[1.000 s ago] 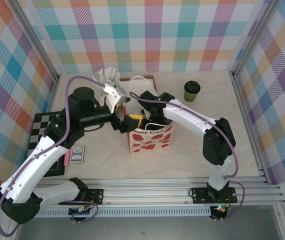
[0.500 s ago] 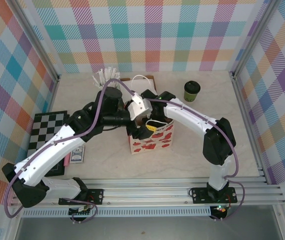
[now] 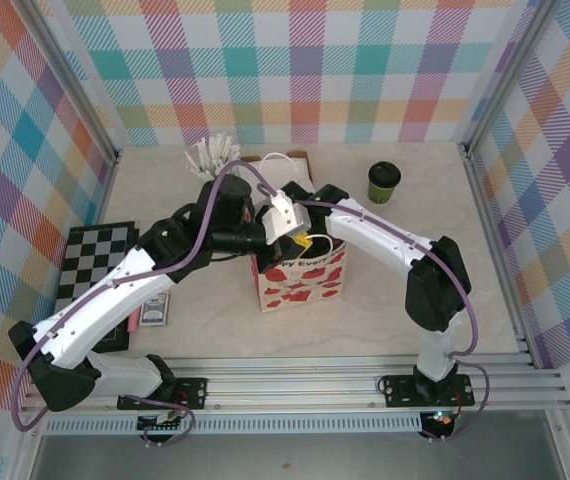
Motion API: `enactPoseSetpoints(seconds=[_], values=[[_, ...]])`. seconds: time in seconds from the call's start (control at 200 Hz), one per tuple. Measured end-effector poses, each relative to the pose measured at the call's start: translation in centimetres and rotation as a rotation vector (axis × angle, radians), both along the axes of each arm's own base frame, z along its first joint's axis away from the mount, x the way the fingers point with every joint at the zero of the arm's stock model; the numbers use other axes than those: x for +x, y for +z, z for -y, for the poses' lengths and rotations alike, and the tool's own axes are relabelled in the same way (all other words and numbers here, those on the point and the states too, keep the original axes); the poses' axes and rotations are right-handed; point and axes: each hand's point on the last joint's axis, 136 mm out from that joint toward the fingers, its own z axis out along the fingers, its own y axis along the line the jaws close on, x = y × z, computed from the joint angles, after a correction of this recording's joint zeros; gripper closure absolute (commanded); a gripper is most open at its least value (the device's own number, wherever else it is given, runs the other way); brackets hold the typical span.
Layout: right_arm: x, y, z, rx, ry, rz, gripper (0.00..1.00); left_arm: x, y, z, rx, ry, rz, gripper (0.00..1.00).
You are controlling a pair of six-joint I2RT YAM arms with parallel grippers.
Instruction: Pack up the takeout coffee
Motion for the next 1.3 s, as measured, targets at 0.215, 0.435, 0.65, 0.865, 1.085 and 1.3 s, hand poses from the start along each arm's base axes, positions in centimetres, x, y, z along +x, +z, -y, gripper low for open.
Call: enactPoseSetpoints(seconds=[0.215, 0.435, 0.65, 0.865, 1.085, 1.3], values=[[0.1, -0.5, 0.3, -0.016, -0.003, 0.007, 0.82, 0.0, 0.5, -0.7, -0.029, 0.033, 0.029, 1.00], [0.0, -1.4, 0.5, -0.036, -0.011, -0.007, 0.82, -0.9, 0.7, -1.0, -0.055, 0.014, 0.020, 0.93], [-0.3, -2.6, 0.7, -0.046, -0.006, -0.019, 0.82, -0.8, 0.3, -0.5, -0.048, 0.001, -0.001, 0.91], [-0.5, -3.0, 0.7, -0.038, 0.018, -0.009, 0.81, 0.5, 0.2, -0.5, -0.041, 0.058, 0.014, 0.32], [-0.5, -2.9, 0.7, -0.018, 0.030, 0.000, 0.82, 6.9, 1.8, -6.4, -0.185, 0.452, 0.026, 0.01], [-0.7, -3.1, 0.5, -0.012, 0.042, 0.007, 0.82, 15.1, 3.6, -14.3, -0.365, 0.857, -0.104, 0.05]])
